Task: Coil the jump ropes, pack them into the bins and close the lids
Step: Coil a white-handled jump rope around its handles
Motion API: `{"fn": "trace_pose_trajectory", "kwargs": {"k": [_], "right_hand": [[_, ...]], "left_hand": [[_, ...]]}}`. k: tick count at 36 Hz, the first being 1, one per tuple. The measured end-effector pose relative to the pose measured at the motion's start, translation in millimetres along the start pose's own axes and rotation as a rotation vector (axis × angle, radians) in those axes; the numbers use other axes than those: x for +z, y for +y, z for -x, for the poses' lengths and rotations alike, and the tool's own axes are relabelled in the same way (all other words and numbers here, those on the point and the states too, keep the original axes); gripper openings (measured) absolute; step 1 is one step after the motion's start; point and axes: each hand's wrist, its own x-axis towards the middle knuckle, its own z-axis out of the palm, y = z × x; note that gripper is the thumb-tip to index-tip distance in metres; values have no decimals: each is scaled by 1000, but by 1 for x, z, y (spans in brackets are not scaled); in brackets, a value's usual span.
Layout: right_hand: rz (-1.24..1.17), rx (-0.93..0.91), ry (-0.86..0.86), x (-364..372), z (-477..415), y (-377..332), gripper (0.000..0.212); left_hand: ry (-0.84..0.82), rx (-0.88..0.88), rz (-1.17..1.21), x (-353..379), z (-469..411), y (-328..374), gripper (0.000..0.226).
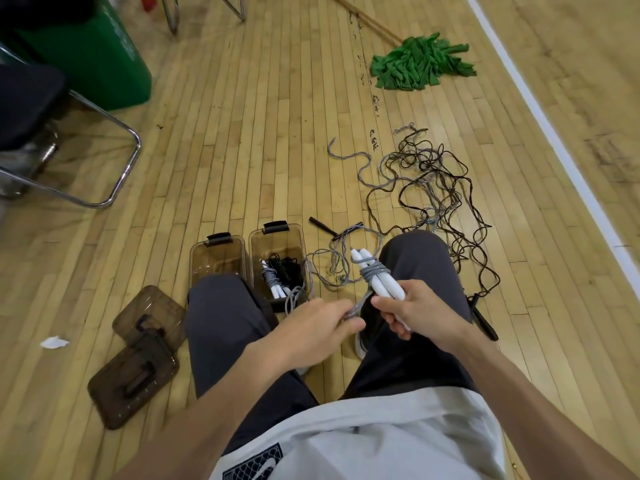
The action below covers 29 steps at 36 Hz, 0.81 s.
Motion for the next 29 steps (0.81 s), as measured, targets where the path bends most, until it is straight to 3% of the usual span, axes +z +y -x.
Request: {"fn": "trace_pose_trajectory", "kwargs": {"k": [5,13,23,29], "right_hand": [[31,16,-26,-1,1,-2,16],[153,69,-133,8,2,-6,15],[377,147,-338,12,12,-10,38],[433,117,-457,14,18,-21,22]], "left_hand": [[13,40,-268,-18,1,13,23],[49,164,-540,-53,-4,24,30],[2,271,-428,-66,-22,20,24],[-76,234,-233,-74,-30,27,22]]}}
